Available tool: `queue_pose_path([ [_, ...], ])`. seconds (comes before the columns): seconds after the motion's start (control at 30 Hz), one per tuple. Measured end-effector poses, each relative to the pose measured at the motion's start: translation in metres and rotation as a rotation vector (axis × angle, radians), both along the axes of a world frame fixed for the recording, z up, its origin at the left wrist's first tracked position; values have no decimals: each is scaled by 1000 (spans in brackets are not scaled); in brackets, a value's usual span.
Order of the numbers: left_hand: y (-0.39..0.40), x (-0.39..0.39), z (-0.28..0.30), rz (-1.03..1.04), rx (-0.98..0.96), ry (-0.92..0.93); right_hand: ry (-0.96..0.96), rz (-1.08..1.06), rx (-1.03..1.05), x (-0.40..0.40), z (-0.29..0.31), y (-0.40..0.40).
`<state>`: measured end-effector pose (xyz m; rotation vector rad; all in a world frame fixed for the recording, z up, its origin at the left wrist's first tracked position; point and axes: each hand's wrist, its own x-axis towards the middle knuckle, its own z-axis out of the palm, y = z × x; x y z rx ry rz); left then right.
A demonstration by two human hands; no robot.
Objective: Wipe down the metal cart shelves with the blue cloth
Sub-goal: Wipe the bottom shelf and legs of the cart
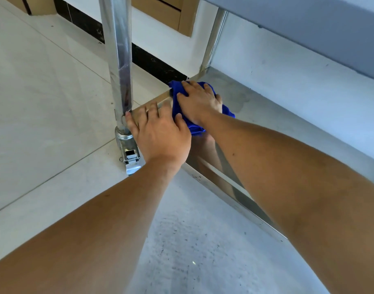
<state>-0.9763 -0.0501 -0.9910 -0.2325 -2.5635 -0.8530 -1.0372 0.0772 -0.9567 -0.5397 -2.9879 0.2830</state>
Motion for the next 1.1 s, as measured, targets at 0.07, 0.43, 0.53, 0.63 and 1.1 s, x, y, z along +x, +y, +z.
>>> queue_pose_path([
  [0.07,0,2,-1,1,-38,-16,18,-57,18,-4,-1,14],
  [0.43,-8,-14,0,24,-135,-43,98,-377,1,-20,1,64],
  [0.53,-15,-15,-8,32,-165,-57,12,-203,82,-14,-12,54],
  [0.63,-21,-17,-11,32,-205,-67,-46,-39,149,2,-23,46],
  [1.1,30,42,15,-463,-324,-26,-39,-356,37,105,-17,137],
])
